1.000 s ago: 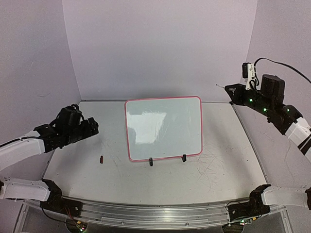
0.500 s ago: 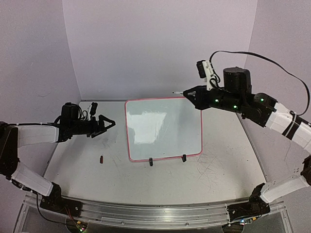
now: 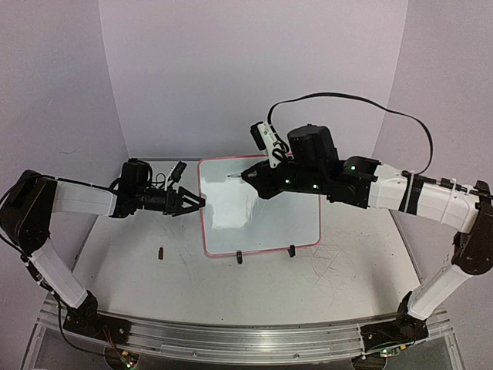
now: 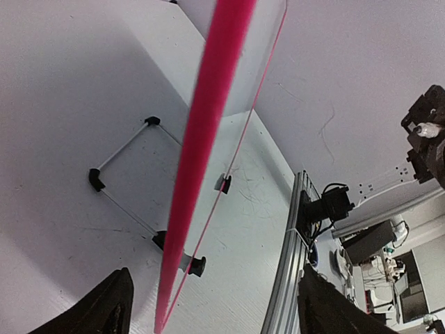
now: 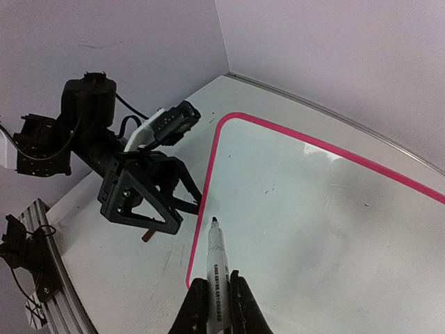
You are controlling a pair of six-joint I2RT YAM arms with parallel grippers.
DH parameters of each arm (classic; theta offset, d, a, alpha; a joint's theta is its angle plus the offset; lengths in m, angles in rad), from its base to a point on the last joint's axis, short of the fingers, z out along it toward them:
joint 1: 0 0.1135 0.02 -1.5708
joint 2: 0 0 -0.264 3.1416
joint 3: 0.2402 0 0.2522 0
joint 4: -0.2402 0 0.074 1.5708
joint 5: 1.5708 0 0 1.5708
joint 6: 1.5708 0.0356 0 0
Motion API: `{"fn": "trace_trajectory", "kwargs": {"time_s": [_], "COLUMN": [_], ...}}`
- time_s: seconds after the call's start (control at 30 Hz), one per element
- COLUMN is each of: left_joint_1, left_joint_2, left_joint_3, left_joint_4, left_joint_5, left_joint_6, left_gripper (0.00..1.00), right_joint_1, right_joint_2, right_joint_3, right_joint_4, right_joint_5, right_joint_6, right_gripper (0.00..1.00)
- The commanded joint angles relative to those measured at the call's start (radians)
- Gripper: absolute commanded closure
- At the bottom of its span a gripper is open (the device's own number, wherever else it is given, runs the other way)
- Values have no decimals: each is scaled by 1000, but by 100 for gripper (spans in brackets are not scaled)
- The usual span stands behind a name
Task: Write a sentence on the whiteboard
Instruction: Hold the whiteboard at the center of the board.
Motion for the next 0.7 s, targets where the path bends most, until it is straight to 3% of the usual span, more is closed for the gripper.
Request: {"fn": "trace_trajectory", "kwargs": {"time_s": [0.0, 0.2, 0.67], "left_joint_1": [-6, -14, -13], "left_joint_2": [66, 100, 110], "left_joint_3": [50, 41, 14], "left_joint_4": [137, 220, 277], "left_joint_5": [63, 60, 69], "left_joint_6": [-18, -15, 71], "left_gripper": [26, 47, 69], "right_joint_1": [6, 6, 31], "right_joint_2": [7, 58, 184], "right_joint_3": [46, 92, 215], "right_joint_4": [109, 125, 87], "right_joint_5": [-24, -15, 22], "right_joint_6": [-20, -36, -59], "right_gripper": [100, 100, 100]}}
